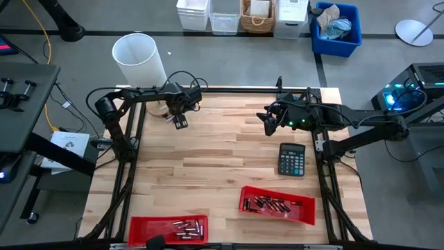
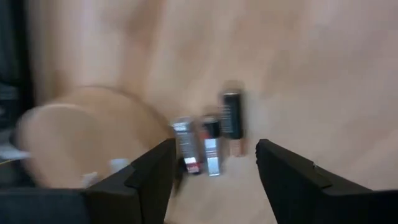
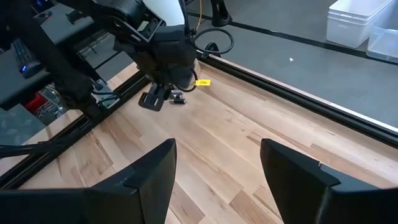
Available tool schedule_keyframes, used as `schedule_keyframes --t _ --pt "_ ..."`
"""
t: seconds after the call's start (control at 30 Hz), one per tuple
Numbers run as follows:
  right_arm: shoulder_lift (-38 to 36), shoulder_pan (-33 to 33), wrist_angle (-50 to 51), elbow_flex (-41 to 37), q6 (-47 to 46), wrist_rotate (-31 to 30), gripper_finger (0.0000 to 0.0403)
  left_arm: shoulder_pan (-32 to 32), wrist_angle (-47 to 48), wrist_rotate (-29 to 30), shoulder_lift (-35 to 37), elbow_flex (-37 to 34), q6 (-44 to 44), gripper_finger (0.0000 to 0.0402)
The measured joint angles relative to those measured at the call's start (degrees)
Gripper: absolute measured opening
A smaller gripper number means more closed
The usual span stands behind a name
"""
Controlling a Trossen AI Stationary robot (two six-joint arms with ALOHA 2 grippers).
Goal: Sort batteries
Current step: Put the black-brown battery into the right red bin
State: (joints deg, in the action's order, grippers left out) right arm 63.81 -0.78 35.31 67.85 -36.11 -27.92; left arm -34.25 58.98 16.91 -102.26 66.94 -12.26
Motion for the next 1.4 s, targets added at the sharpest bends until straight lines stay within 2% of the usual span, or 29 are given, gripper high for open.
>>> schedule_keyframes --t 0.1,0.17,0.23,0.43,0.6,0.73,1.1,1.4 --pt "0.0 0.0 0.0 0.0 0.03 0.0 0.0227 1.32 1.1 4.32 0.93 1.45 1.11 0.0206" --pt "0.0 0.0 0.01 -0.01 0.05 0.0 0.0227 2.2 0.94 3.48 2.17 1.98 2.32 0.0202" --pt "0.0 0.0 0.13 -0.04 0.05 0.0 0.0227 3.61 1.2 -0.12 3.39 1.82 3.67 0.0195" --pt "0.0 0.0 0.44 -0.07 0.05 0.2 0.0227 8.23 -0.6 -0.08 4.06 -6.43 2.11 0.0153" --pt "0.0 0.0 0.44 -0.09 0.07 0.25 0.0227 8.18 -11.37 2.29 4.02 -12.79 4.19 0.013" --pt "0.0 0.0 0.42 -0.09 0.07 0.35 0.0227 7.49 -15.08 2.97 4.04 -13.47 5.61 0.0128" --pt "0.0 0.03 0.39 -0.11 0.07 0.33 0.0227 7.35 -15.47 6.56 4.04 -11.63 6.3 0.0128" --pt "0.25 0.04 0.38 -0.11 0.1 0.11 0.0227 3.77 -16.06 6.79 4.04 -12.81 6.7 0.0139"
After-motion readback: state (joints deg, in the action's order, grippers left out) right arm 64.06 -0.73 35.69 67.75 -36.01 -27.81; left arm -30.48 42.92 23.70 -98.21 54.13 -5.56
